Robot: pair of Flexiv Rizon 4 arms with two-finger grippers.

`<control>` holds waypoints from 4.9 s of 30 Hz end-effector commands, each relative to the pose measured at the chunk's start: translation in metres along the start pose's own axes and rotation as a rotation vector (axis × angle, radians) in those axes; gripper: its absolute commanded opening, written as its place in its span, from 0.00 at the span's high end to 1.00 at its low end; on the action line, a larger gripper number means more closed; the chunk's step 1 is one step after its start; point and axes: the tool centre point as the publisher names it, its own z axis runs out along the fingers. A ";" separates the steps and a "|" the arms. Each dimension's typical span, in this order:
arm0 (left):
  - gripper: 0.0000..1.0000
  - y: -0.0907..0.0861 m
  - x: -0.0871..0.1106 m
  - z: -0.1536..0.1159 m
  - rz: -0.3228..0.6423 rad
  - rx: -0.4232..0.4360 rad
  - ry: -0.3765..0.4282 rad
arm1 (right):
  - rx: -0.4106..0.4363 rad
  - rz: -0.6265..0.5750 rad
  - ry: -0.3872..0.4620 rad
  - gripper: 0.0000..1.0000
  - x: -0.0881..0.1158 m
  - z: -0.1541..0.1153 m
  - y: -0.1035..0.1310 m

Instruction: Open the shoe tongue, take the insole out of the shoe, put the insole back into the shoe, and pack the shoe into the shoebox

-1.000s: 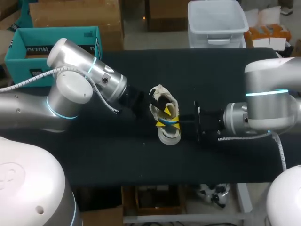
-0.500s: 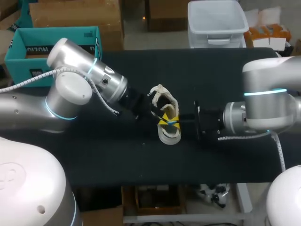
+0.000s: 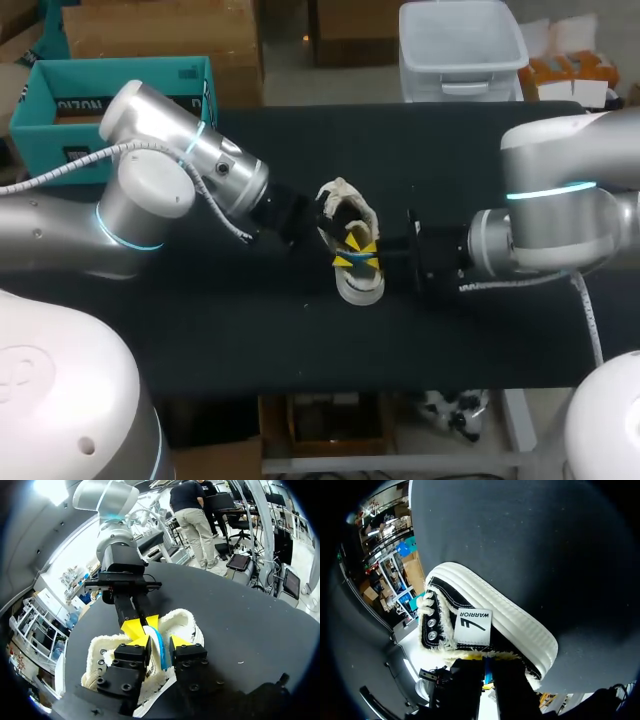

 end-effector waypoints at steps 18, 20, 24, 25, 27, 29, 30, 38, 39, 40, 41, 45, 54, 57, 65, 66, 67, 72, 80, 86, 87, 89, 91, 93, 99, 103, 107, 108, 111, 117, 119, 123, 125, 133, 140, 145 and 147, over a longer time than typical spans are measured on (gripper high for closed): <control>0.00 -0.052 -0.011 -0.087 -0.375 0.053 0.003 | -0.160 0.011 -0.222 0.53 -0.020 -0.001 -0.007; 0.00 -0.055 -0.009 -0.092 -0.403 0.038 -0.009 | -0.173 -0.003 -0.220 0.28 -0.018 -0.007 -0.011; 0.00 -0.058 -0.006 -0.099 -0.442 -0.009 -0.027 | -0.204 -0.031 -0.223 0.09 -0.012 -0.023 -0.025; 0.00 -0.058 -0.004 -0.101 -0.444 -0.019 -0.026 | -0.219 -0.037 -0.227 0.09 -0.010 -0.027 -0.028; 0.00 -0.057 -0.002 -0.106 -0.467 -0.036 -0.054 | -0.223 -0.053 -0.232 0.16 -0.005 -0.034 -0.036; 0.00 -0.054 0.000 -0.110 -0.490 -0.044 -0.071 | -0.220 -0.071 -0.229 0.25 0.001 -0.039 -0.044; 0.00 -0.053 0.000 -0.113 -0.506 -0.050 -0.084 | -0.223 -0.083 -0.226 0.44 0.005 -0.041 -0.048; 0.00 -0.037 0.003 -0.133 -0.668 -0.128 -0.185 | -0.095 -0.131 -0.223 1.00 0.015 -0.016 -0.045; 0.00 -0.034 0.004 -0.136 -0.701 -0.134 -0.204 | -0.087 -0.126 -0.233 1.00 0.013 -0.011 -0.040; 0.00 -0.032 0.004 -0.137 -0.724 -0.133 -0.206 | -0.076 -0.125 -0.234 1.00 0.012 -0.009 -0.037; 0.00 -0.030 0.005 -0.140 -0.764 -0.141 -0.211 | -0.063 -0.119 -0.239 1.00 0.009 -0.003 -0.031; 0.00 -0.022 0.006 -0.144 -0.850 -0.208 -0.211 | -0.052 -0.107 -0.251 1.00 0.000 0.011 -0.014; 0.00 -0.022 0.006 -0.144 -0.850 -0.208 -0.211 | -0.055 -0.114 -0.303 1.00 -0.012 0.034 0.004; 0.00 -0.022 0.006 -0.144 -0.850 -0.208 -0.211 | -0.099 -0.114 -0.325 1.00 -0.018 0.034 0.002; 0.00 -0.022 0.006 -0.144 -0.850 -0.208 -0.211 | -0.221 -0.135 -0.360 1.00 -0.032 0.028 -0.002; 0.00 -0.022 0.006 -0.144 -0.850 -0.208 -0.211 | -0.227 -0.142 -0.359 1.00 -0.032 0.027 -0.004; 0.00 -0.022 0.006 -0.144 -0.850 -0.208 -0.211 | -0.229 -0.150 -0.357 1.00 -0.032 0.026 -0.005; 0.00 -0.022 0.006 -0.144 -0.850 -0.208 -0.211 | -0.281 -0.185 -0.339 1.00 -0.023 0.014 -0.017; 0.00 -0.022 0.006 -0.144 -0.850 -0.208 -0.211 | -0.281 -0.219 -0.333 1.00 -0.015 0.008 -0.034; 0.00 -0.022 0.006 -0.144 -0.850 -0.208 -0.211 | -0.294 -0.213 -0.361 1.00 -0.023 0.015 -0.034; 0.00 -0.022 0.006 -0.144 -0.850 -0.208 -0.211 | -0.282 -0.212 -0.358 1.00 -0.024 0.016 -0.032; 0.00 -0.022 0.006 -0.144 -0.850 -0.208 -0.211 | -0.286 -0.204 -0.366 1.00 -0.027 0.019 -0.028; 0.00 -0.022 0.006 -0.144 -0.850 -0.208 -0.211 | -0.288 -0.188 -0.380 1.00 -0.030 0.023 -0.024; 0.00 -0.022 0.006 -0.144 -0.850 -0.208 -0.211 | -0.276 -0.183 -0.384 1.00 -0.033 0.028 -0.019; 0.00 -0.022 0.006 -0.144 -0.850 -0.208 -0.211 | -0.319 -0.157 -0.431 1.00 -0.041 0.040 -0.008; 0.00 -0.022 0.006 -0.144 -0.850 -0.208 -0.211 | -0.348 -0.131 -0.443 1.00 -0.048 0.042 -0.002; 0.00 -0.022 0.006 -0.144 -0.850 -0.208 -0.211 | -0.377 -0.127 -0.433 1.00 -0.047 0.036 -0.006; 0.00 -0.022 0.006 -0.144 -0.850 -0.208 -0.211 | -0.384 -0.134 -0.428 1.00 -0.045 0.033 -0.010; 0.00 -0.022 0.006 -0.144 -0.850 -0.208 -0.211 | -0.398 -0.159 -0.412 1.00 -0.037 0.023 -0.023; 0.00 -0.022 0.006 -0.144 -0.850 -0.208 -0.211 | -0.370 -0.232 -0.335 1.00 -0.013 -0.015 -0.045; 0.00 -0.022 0.006 -0.144 -0.850 -0.208 -0.211 | -0.351 -0.260 -0.324 1.00 -0.007 -0.028 -0.046; 0.00 -0.022 0.006 -0.144 -0.850 -0.208 -0.211 | -0.309 -0.315 -0.322 1.00 0.002 -0.049 -0.041; 0.00 -0.022 0.006 -0.144 -0.850 -0.208 -0.211 | -0.292 -0.340 -0.351 1.00 0.005 -0.059 -0.036; 0.00 -0.022 0.006 -0.144 -0.850 -0.208 -0.211 | -0.253 -0.348 -0.334 0.00 0.008 -0.073 -0.029; 0.00 -0.026 0.007 -0.110 -1.019 -0.268 -0.220 | -0.227 -0.413 -0.325 0.00 0.003 -0.069 -0.021; 0.00 -0.035 0.017 -0.106 -1.153 -0.331 -0.314 | -0.197 -0.494 -0.396 0.00 -0.001 -0.079 -0.010; 0.00 -0.037 0.020 -0.108 -1.237 -0.349 -0.338 | -0.173 -0.574 -0.411 0.00 0.000 -0.087 -0.008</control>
